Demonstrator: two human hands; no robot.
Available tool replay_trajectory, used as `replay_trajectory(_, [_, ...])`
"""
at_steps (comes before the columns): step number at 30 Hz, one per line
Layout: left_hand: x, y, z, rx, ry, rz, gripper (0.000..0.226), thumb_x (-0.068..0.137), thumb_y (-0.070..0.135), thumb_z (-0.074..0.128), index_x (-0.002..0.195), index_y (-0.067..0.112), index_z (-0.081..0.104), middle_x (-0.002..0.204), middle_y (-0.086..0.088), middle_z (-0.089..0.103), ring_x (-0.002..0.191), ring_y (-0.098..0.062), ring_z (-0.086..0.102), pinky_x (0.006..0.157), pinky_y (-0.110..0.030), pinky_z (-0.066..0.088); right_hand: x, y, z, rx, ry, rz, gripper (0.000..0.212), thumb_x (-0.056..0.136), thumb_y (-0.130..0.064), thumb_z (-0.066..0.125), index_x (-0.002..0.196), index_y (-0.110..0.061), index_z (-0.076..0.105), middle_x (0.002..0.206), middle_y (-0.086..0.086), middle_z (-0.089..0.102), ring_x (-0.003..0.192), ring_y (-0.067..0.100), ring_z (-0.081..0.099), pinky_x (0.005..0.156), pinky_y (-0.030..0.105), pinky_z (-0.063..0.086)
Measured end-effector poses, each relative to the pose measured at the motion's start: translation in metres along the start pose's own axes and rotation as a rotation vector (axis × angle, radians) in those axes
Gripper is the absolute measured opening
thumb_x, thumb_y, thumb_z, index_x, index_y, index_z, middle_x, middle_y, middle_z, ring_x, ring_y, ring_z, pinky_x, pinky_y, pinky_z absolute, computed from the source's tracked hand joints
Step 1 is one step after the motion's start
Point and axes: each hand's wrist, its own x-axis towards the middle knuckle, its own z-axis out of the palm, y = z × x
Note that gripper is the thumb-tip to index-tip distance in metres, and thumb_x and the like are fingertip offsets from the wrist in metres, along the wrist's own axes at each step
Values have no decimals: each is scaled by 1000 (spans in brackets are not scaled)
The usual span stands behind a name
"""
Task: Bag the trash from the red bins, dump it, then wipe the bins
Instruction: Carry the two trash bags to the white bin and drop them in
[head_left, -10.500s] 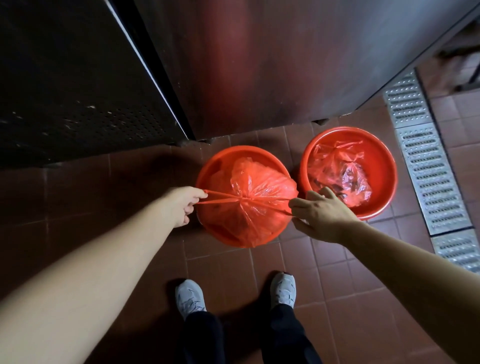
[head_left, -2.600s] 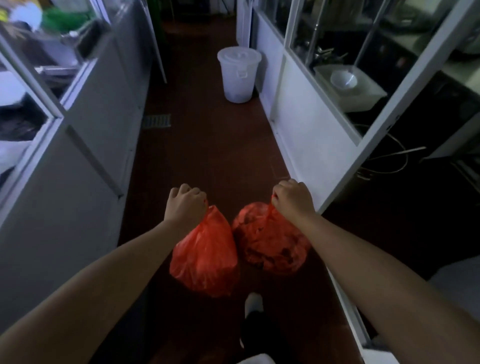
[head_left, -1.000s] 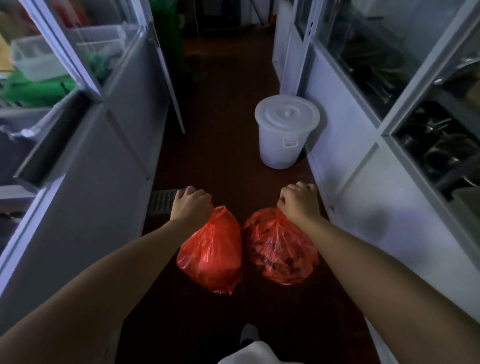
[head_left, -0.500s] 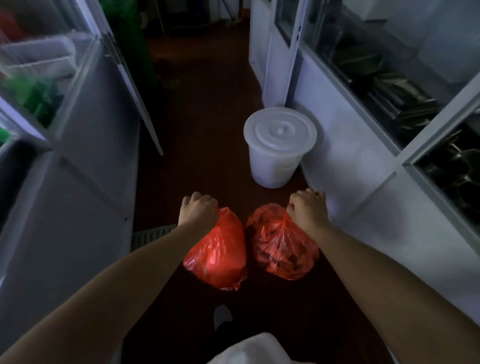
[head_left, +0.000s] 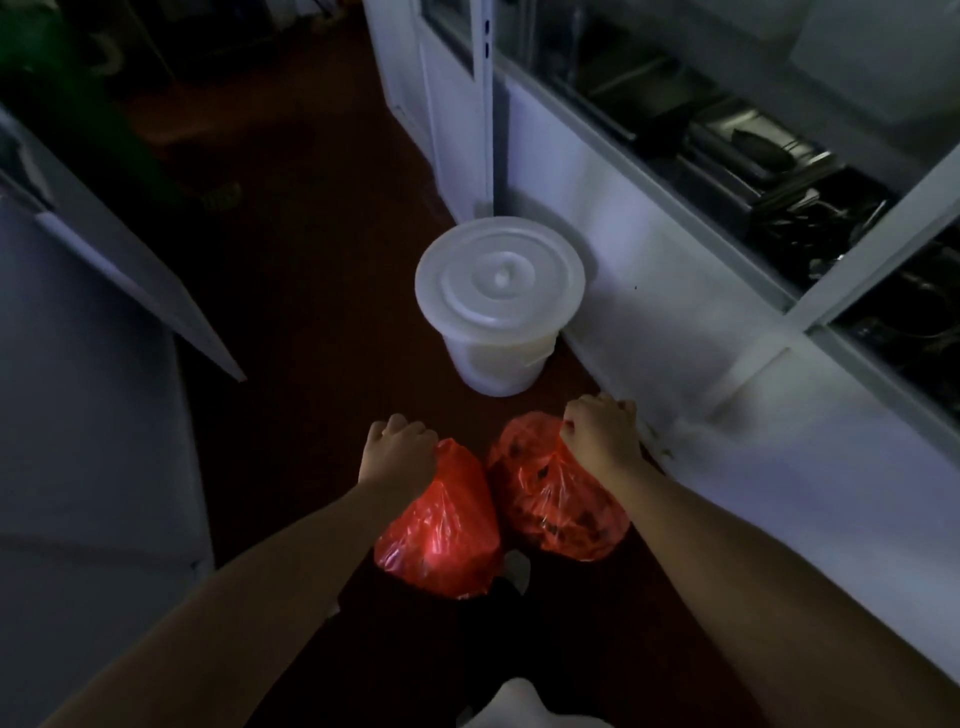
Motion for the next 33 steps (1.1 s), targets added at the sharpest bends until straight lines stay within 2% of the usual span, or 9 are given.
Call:
replay_trajectory(6, [105,2,31,2,-101,74,31,92,37,48,120,33,60,111,10,64,113,-20,50,98,-38,36,71,28,50,-4,-146,80,12,84,-29,64,91,-22,71,95,-1,70,101,27,60,90,41,36])
replay_trajectory(13, [216,24,88,-3,-129,201,22,87,35,54,97,25,71,102,3,70,109,-26,56,94,-40,40,134,70,116,18,-230,230,18,86,-32,60,96,-23,72,104,-1,71,112,26,58,98,40,33])
replay_trajectory(16, [261,28,111,-11,-143,241,26,89,36,51,105,27,69,111,6,67,115,-25,52,95,-40,38,158,82,135,38,-178,275,22,86,-31,57,91,-18,74,99,3,71,107,28,63,99,45,41])
replay_trajectory(18, [285,24,122,7,-175,272,29,91,37,46,112,30,65,117,9,64,119,-23,48,98,-40,36,168,84,147,60,-226,329,20,87,-27,58,96,-16,73,103,5,70,111,31,60,104,48,37])
replay_trajectory(19, [294,20,124,11,-180,290,31,92,38,45,114,30,64,118,9,63,119,-23,47,99,-40,35,170,81,149,73,-243,353,25,87,-31,56,97,-14,73,103,6,70,110,33,60,104,48,36])
replay_trajectory(23, [316,3,115,22,-156,339,28,91,36,47,110,27,66,116,7,64,117,-26,48,97,-40,33,180,55,138,164,-226,411,81,73,-59,23,111,-6,72,115,18,69,112,37,61,104,47,39])
replay_trajectory(26, [333,-10,108,36,-158,430,28,90,38,48,108,26,67,114,6,64,118,-26,48,98,-41,33,184,33,131,178,-211,533,75,83,-58,25,114,-7,70,118,16,68,115,34,58,107,43,31])
replay_trajectory(29, [354,-24,110,71,-168,563,31,91,36,48,113,26,67,119,4,64,122,-27,48,105,-42,31,190,15,129,149,-93,577,74,76,-57,23,100,-8,74,101,15,71,102,36,64,102,51,38])
replay_trajectory(33, [385,-38,106,40,-114,785,28,89,30,58,112,22,71,119,-2,67,119,-31,54,106,-48,36,189,-10,130,31,-217,794,32,95,-38,45,109,-22,69,112,1,67,113,25,55,102,41,35])
